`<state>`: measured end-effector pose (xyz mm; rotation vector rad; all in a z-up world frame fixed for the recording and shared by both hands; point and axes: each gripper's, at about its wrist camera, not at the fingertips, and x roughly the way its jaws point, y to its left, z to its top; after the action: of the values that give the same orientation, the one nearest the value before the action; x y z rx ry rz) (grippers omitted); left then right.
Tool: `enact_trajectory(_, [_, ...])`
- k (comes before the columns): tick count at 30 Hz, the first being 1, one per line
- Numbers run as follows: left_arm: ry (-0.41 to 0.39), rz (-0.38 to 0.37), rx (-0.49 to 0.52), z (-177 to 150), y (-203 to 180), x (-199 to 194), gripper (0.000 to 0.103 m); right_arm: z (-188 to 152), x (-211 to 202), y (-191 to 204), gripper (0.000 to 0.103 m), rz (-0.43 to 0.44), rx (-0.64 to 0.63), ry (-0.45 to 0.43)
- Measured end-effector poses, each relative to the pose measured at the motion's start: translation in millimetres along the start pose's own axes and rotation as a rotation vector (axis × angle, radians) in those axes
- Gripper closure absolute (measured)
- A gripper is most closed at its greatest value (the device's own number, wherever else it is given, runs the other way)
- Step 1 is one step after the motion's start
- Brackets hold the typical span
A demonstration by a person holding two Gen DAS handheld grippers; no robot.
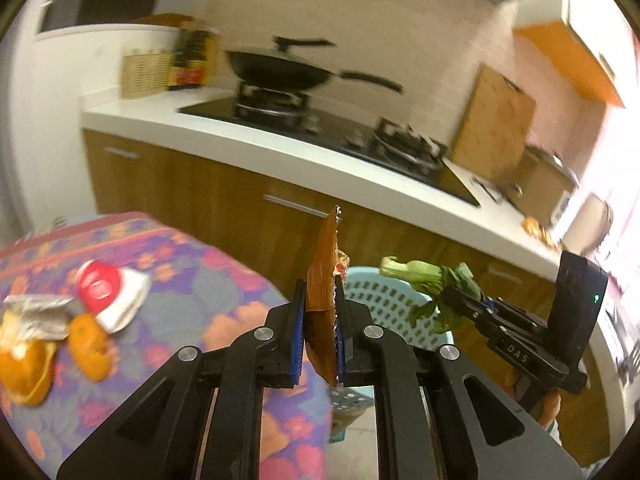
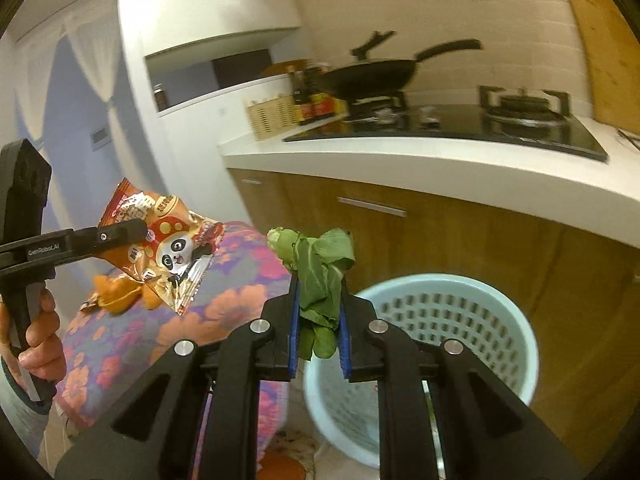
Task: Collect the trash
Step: 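Carry peel and leaves over the blue basket and open both tools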
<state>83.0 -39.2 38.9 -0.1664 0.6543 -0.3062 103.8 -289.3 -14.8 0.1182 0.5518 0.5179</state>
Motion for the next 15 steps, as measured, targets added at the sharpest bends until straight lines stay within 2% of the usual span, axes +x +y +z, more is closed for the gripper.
enact_trajectory(5, [0.077, -0.029, 0.084, 4, -34, 38, 0.093, -8, 1, -27, 0.090, -0.051, 0.050, 0.020])
enact_trajectory(8, [0.143, -0.034, 0.126, -1, -50, 68, 0.093, -15, 12, -43, 0.090, -0.111, 0.086, 0.074])
enact_trajectory(10, [0.170, -0.034, 0.137, -4, -55, 82, 0.093, -23, 22, -58, 0.090, -0.138, 0.129, 0.122])
enact_trajectory(15, [0.220, -0.034, 0.145, -12, -57, 111, 0.093, -38, 34, -78, 0.090, -0.169, 0.184, 0.178])
